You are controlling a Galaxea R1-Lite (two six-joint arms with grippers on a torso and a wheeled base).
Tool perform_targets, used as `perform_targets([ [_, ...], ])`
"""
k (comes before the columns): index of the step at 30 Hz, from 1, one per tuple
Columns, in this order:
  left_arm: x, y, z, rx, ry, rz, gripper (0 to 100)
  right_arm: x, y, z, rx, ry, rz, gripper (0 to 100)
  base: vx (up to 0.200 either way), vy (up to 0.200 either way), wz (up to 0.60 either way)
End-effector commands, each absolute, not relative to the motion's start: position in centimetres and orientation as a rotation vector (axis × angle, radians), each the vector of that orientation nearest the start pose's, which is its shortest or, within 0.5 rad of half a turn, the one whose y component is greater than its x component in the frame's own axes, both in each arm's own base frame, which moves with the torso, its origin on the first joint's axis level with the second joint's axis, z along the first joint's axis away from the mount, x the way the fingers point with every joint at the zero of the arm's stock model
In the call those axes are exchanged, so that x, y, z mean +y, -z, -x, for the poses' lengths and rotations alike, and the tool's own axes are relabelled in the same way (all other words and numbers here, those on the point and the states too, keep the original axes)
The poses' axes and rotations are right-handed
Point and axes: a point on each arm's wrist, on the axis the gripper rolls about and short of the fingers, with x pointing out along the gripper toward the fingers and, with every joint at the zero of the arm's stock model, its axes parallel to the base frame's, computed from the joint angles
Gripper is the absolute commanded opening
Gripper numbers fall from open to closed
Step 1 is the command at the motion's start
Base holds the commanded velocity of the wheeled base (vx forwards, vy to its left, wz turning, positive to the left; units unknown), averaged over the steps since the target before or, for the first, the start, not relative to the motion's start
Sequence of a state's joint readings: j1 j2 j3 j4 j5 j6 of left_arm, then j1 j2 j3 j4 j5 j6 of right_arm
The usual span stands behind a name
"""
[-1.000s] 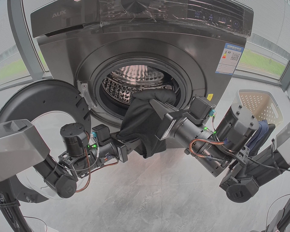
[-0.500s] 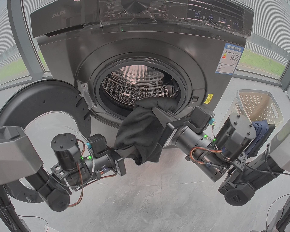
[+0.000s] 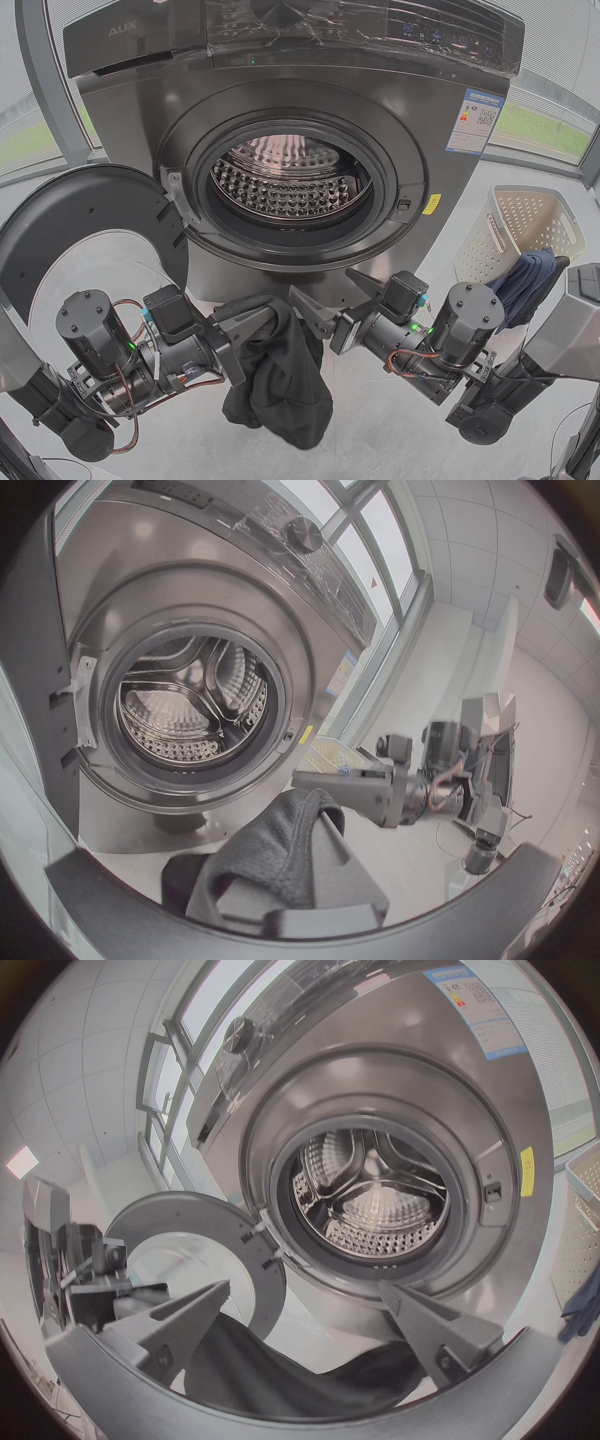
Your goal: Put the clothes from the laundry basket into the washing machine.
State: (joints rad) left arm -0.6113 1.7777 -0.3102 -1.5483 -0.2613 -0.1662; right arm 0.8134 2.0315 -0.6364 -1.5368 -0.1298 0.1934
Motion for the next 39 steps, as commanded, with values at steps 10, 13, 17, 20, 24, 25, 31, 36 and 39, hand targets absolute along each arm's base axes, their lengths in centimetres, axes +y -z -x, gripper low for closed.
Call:
perform_targets([
  [10,-15.9,-14.3,-22.4,-0.059,0.752,0.211,0,23.1,-9.8,-22.6,0.051,-0.673,-0.183,100,0.000,0.000,0.00],
  [13,-16.1,-14.1,-22.7,-0.056,0.733,0.213,0,23.1,-9.5,-22.6,0.060,-0.670,-0.176,100,0.000,0.000,0.00],
  [17,-16.1,-14.2,-22.7,-0.057,0.730,0.213,0,23.1,-9.2,-22.6,0.065,-0.670,-0.173,100,0.000,0.000,0.00],
  [20,-16.2,-14.3,-22.8,-0.066,0.731,0.217,0,23.2,-8.8,-22.7,0.070,-0.671,-0.159,100,0.000,0.000,0.00],
  [24,-16.4,-14.3,-22.8,-0.063,0.739,0.219,0,23.5,-8.2,-23.5,0.076,-0.659,-0.149,100,0.000,0.000,0.00],
  [25,-16.5,-14.2,-22.8,-0.062,0.740,0.217,0,23.5,-8.1,-23.8,0.072,-0.652,-0.149,100,0.000,0.000,0.00],
  [31,-16.5,-14.2,-22.8,-0.062,0.740,0.215,0,23.6,-7.9,-24.8,0.064,-0.636,-0.153,100,0.000,0.000,0.00],
  [36,-16.4,-14.3,-22.9,-0.067,0.737,0.216,0,23.9,-6.9,-25.3,0.082,-0.631,-0.144,100,0.000,0.000,0.00],
  [39,-16.4,-14.4,-22.8,-0.069,0.739,0.217,0,24.0,-6.4,-25.5,0.092,-0.627,-0.141,100,0.000,0.000,0.00],
])
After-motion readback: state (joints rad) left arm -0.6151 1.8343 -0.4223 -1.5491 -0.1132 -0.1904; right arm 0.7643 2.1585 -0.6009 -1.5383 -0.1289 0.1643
